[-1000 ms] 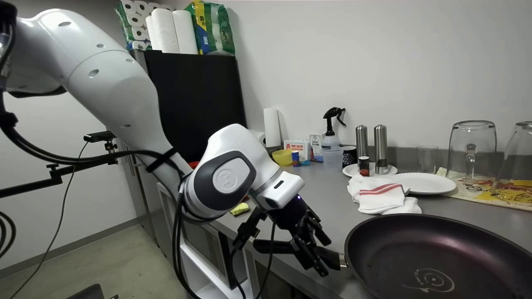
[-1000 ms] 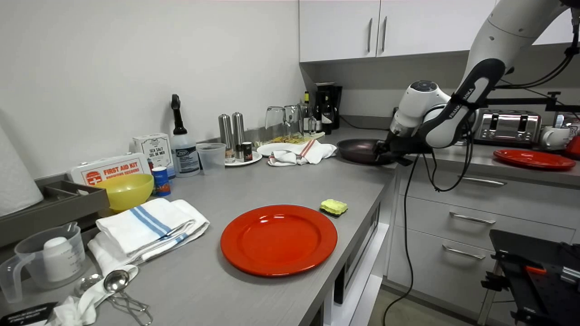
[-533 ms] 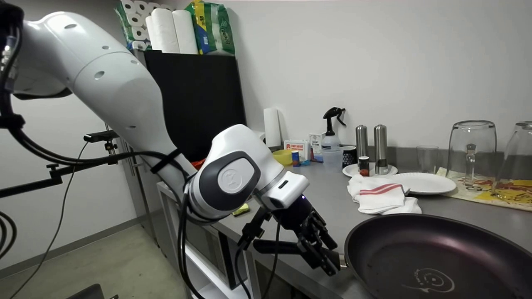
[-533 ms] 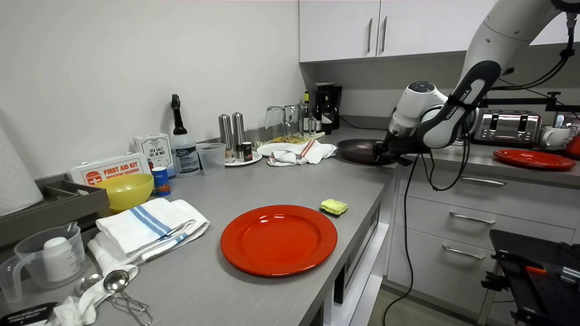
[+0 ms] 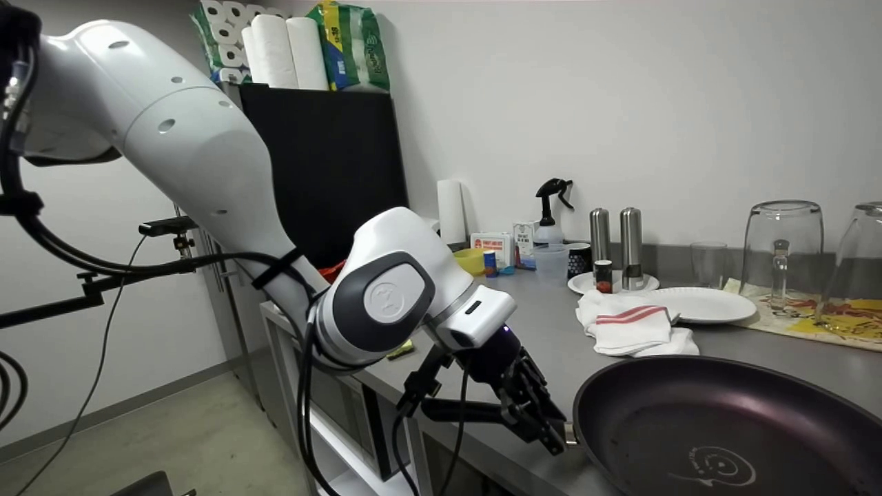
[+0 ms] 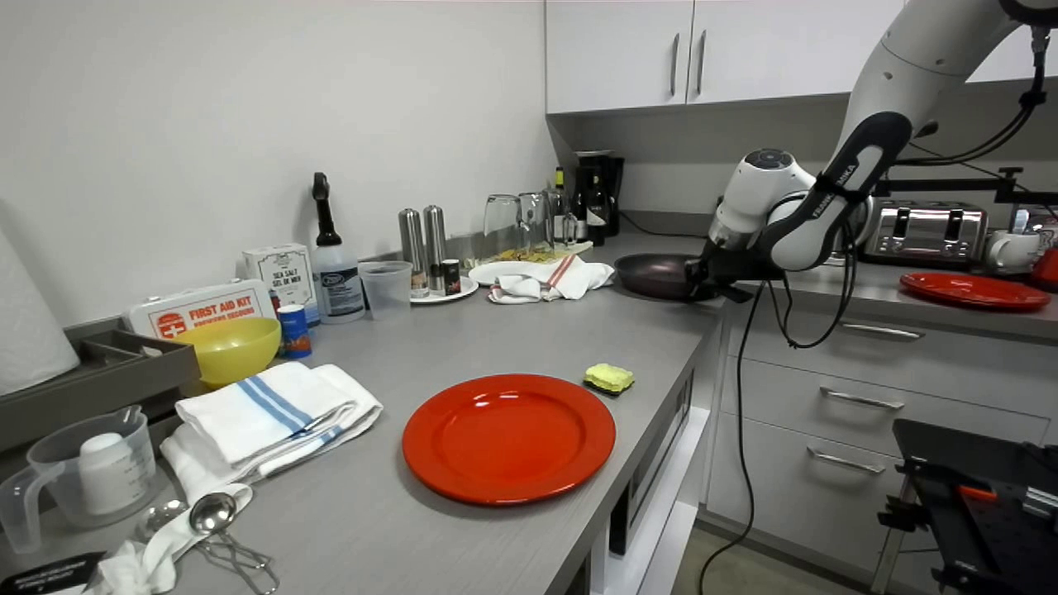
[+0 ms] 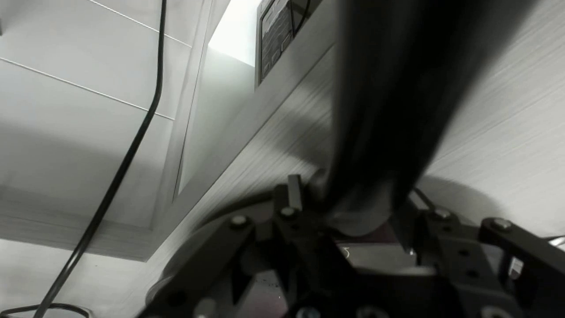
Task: Move the pan to the right and the left twice, then move it to the right on the counter
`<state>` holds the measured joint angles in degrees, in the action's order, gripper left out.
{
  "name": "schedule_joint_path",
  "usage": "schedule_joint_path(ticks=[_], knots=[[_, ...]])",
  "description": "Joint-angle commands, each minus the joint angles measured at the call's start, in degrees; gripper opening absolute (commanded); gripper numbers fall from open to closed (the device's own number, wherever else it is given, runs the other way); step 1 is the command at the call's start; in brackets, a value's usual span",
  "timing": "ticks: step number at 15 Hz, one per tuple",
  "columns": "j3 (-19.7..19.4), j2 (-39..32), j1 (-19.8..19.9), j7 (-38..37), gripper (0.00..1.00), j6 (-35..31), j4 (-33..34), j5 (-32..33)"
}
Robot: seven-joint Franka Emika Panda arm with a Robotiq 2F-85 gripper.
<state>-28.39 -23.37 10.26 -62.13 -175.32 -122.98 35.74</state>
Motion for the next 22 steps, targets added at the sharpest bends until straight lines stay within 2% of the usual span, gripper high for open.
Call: schedule_joint_path(ticks=[1, 11, 22], knots=[[0.7, -1.5, 1.1, 0.5, 0.23, -0.8, 1.6, -0.6], [2.7, 2.5, 1.6, 1.8, 0.23, -0.8, 0.5, 0.0], [4.7, 11.0, 0.8, 3.2, 0.23, 4.6, -0.4, 0.7]])
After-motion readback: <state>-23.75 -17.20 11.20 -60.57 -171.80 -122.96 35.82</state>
